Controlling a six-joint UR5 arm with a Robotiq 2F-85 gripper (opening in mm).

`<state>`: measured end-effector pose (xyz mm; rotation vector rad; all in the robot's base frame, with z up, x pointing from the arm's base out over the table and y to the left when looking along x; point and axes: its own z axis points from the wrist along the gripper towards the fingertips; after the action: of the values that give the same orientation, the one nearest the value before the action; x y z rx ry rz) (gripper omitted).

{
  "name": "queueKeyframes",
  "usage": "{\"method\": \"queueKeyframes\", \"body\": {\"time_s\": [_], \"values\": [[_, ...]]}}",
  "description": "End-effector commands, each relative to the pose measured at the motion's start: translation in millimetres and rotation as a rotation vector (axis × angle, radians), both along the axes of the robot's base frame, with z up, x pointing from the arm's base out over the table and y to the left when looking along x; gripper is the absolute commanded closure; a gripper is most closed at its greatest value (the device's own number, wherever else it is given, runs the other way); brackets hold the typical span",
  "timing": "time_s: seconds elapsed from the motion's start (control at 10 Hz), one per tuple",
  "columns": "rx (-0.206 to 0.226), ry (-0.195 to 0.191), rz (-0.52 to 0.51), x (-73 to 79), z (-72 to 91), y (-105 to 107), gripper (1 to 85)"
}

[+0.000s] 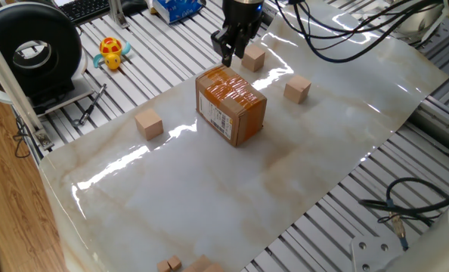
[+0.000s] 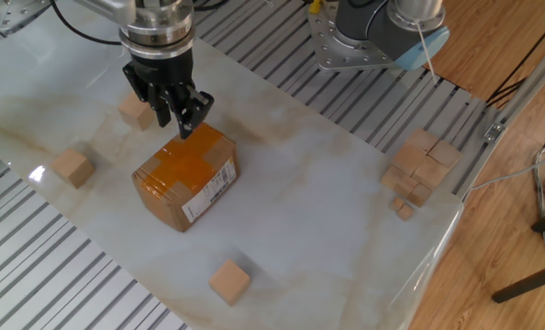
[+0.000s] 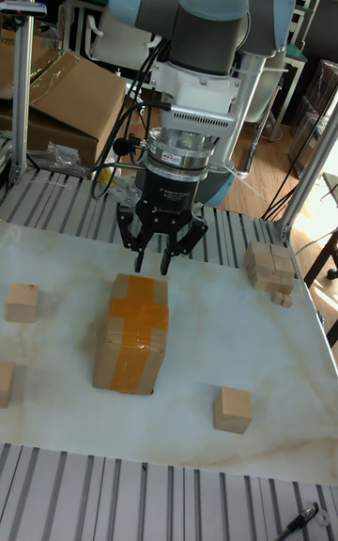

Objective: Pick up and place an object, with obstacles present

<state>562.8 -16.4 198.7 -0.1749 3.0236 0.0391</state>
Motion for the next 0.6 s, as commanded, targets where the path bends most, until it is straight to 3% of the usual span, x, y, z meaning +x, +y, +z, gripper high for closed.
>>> {"method": "queueKeyframes", "body": {"time_s": [0.0,0.1,0.3,0.5], "values": [[0.048,-0.032,-0.034,7.7,3.6,9,29.0],[0.013,-0.055,-0.067,13.7,3.9,-1,29.0],[0.066,-0.052,-0.119,14.2,4.7,10,30.0],[0.085,-0.018,-0.072,5.0,4.0,17,31.0]]}}
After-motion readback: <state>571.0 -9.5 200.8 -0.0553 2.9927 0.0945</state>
